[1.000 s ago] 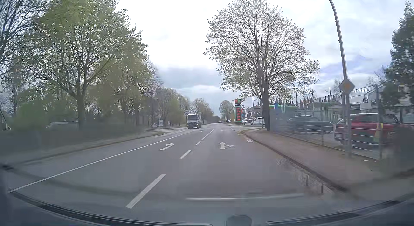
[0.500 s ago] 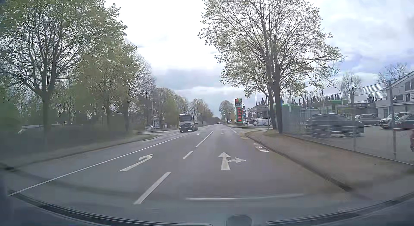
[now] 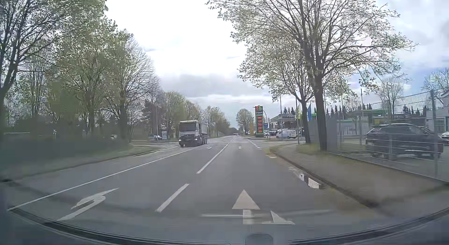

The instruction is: Follow the waypoints while adhering to traffic rules and regulations

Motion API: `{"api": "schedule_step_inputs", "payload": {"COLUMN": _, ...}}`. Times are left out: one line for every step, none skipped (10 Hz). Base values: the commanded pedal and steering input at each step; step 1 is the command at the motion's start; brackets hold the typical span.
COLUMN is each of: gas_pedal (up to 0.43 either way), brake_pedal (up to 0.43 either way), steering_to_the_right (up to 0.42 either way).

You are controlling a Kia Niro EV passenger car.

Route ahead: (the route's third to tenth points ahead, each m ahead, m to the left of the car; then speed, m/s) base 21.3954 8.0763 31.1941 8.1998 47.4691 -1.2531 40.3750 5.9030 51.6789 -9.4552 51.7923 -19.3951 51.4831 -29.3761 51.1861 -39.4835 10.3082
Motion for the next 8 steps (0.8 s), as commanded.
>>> {"api": "schedule_step_inputs", "payload": {"gas_pedal": 0.079, "brake_pedal": 0.0, "steering_to_the_right": 0.006}}
{"api": "schedule_step_inputs", "payload": {"gas_pedal": 0.079, "brake_pedal": 0.0, "steering_to_the_right": 0.005}}
{"api": "schedule_step_inputs", "payload": {"gas_pedal": 0.079, "brake_pedal": 0.0, "steering_to_the_right": 0.006}}
{"api": "schedule_step_inputs", "payload": {"gas_pedal": 0.079, "brake_pedal": 0.0, "steering_to_the_right": 0.005}}
{"api": "schedule_step_inputs", "payload": {"gas_pedal": 0.067, "brake_pedal": 0.0, "steering_to_the_right": 0.006}}
{"api": "schedule_step_inputs", "payload": {"gas_pedal": 0.067, "brake_pedal": 0.006, "steering_to_the_right": 0.005}}
{"api": "schedule_step_inputs", "payload": {"gas_pedal": 0.059, "brake_pedal": 0.0, "steering_to_the_right": 0.005}}
{"api": "schedule_step_inputs", "payload": {"gas_pedal": 0.059, "brake_pedal": 0.0, "steering_to_the_right": 0.005}}
